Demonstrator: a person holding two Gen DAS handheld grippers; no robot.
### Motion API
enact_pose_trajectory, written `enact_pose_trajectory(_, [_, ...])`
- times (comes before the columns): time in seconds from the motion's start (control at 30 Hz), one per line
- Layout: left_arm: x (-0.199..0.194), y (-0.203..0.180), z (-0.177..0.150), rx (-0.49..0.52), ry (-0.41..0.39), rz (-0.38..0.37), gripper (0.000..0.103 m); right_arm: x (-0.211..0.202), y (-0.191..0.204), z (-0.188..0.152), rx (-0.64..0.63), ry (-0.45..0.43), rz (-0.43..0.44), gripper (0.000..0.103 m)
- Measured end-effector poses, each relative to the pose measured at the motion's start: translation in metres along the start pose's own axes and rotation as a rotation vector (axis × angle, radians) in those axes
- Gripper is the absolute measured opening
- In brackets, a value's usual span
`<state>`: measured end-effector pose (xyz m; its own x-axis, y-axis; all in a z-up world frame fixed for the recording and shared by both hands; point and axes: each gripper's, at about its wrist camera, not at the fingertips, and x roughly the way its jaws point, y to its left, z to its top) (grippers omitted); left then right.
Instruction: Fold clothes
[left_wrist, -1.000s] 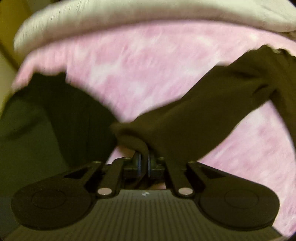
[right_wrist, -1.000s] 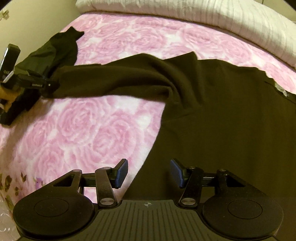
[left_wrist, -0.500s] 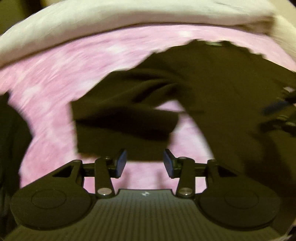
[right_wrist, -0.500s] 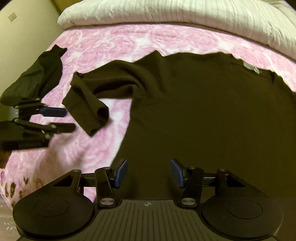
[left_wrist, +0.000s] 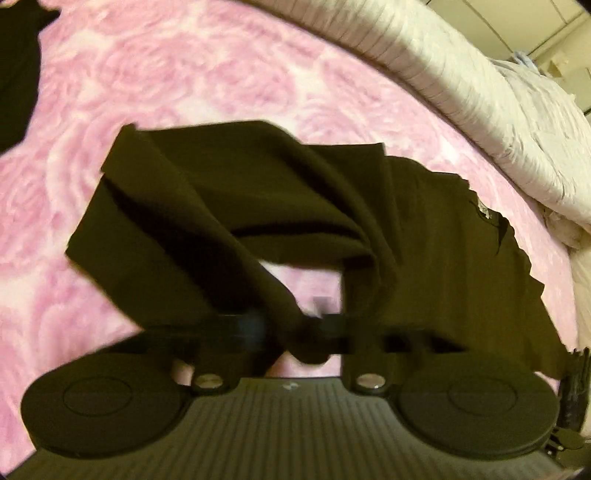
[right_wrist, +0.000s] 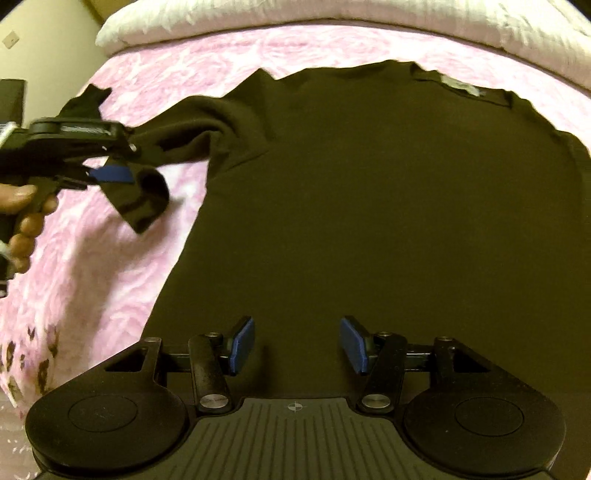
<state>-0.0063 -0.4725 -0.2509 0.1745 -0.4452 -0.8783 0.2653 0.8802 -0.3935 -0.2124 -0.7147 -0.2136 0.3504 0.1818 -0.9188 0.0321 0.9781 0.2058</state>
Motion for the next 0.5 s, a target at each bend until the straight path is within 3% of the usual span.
enact_pose_trajectory(0.1, [-0.034,0.017,0.007,0.082,0.041,-0.049,0.0,-0.009,-0.001,0.001,0.017,-0.013,-0.023,0.055])
enact_pose_trajectory(0.3, [-0.118,0.11,0.049,0.303,0.178,-0.058,0.0,-0.012,0.021,0.007,0.064,-0.034,-0.072,0.055])
enact_pose_trajectory(0.5, [-0.143,0.184,0.102,0.553,0.302,0.119,0.0,0.02,0.095,0.027,0.099,-0.039,-0.043,0.055])
